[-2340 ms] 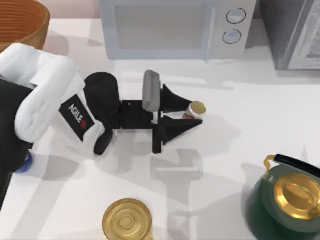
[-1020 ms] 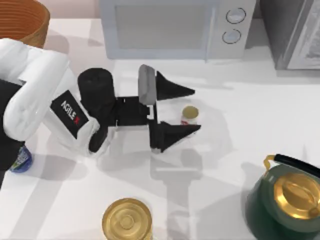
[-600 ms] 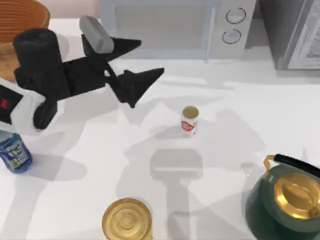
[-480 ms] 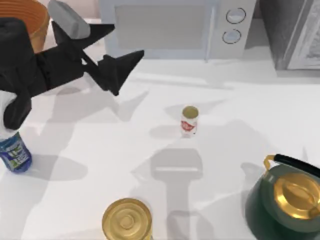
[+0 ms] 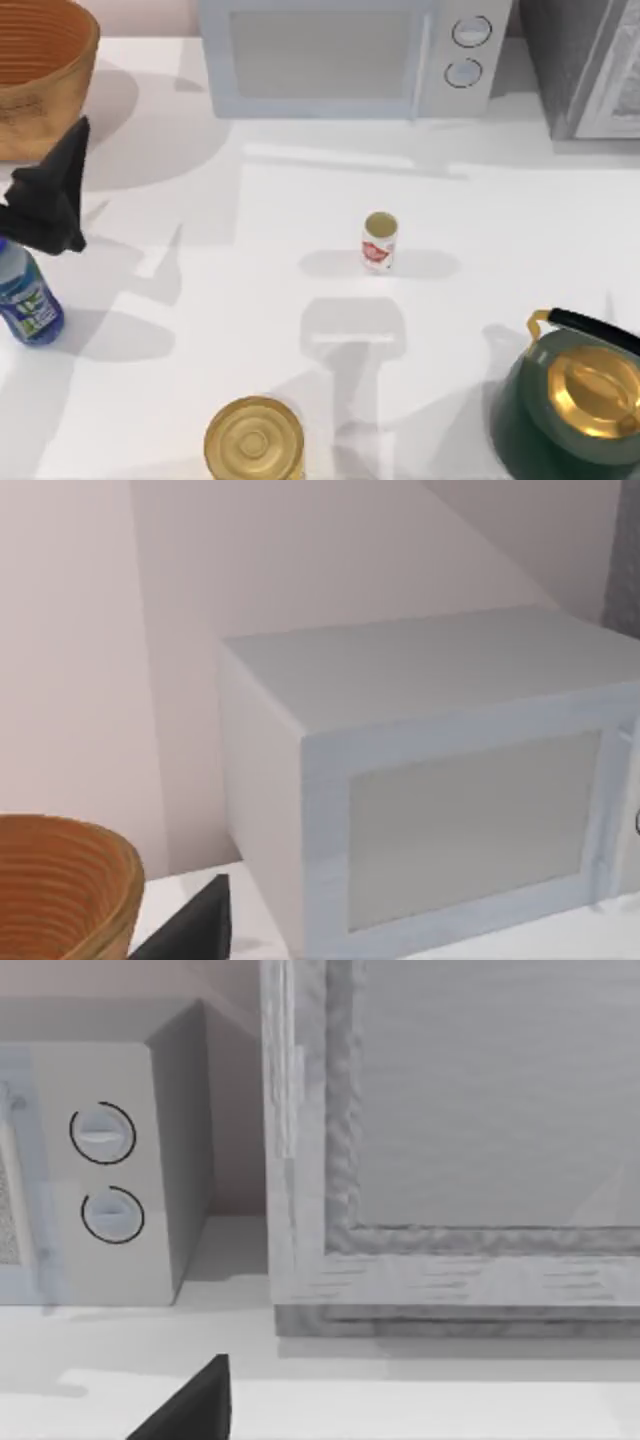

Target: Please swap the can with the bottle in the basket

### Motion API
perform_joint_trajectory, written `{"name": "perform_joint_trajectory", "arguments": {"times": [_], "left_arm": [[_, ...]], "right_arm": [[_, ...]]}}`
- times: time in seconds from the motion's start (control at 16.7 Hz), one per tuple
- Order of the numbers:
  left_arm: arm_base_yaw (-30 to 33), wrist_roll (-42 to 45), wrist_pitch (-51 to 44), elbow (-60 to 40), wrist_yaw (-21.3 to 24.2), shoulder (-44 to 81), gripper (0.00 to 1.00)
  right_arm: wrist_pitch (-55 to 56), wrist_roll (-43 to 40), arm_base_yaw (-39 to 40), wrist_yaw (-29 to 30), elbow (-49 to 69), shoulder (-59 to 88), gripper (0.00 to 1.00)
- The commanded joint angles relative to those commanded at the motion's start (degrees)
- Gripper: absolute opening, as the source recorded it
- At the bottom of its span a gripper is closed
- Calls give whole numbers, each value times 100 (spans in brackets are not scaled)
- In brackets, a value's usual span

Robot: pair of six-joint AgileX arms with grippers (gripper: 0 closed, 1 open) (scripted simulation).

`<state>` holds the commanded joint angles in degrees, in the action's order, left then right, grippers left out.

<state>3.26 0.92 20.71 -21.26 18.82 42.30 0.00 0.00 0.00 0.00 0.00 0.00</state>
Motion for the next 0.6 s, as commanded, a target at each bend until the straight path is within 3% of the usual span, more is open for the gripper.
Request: {"name": "perform_joint_trajectory", "arguments": {"times": [0.3, 0.6], "left_arm": [[-250, -42, -1308, 1314, -1195, -2790, 100], [-323, -86, -2012, 2061, -1829, -4125, 100]], "right_arm": [[0, 0, 0, 0, 0, 0, 100], [0, 0, 0, 0, 0, 0, 100]]}}
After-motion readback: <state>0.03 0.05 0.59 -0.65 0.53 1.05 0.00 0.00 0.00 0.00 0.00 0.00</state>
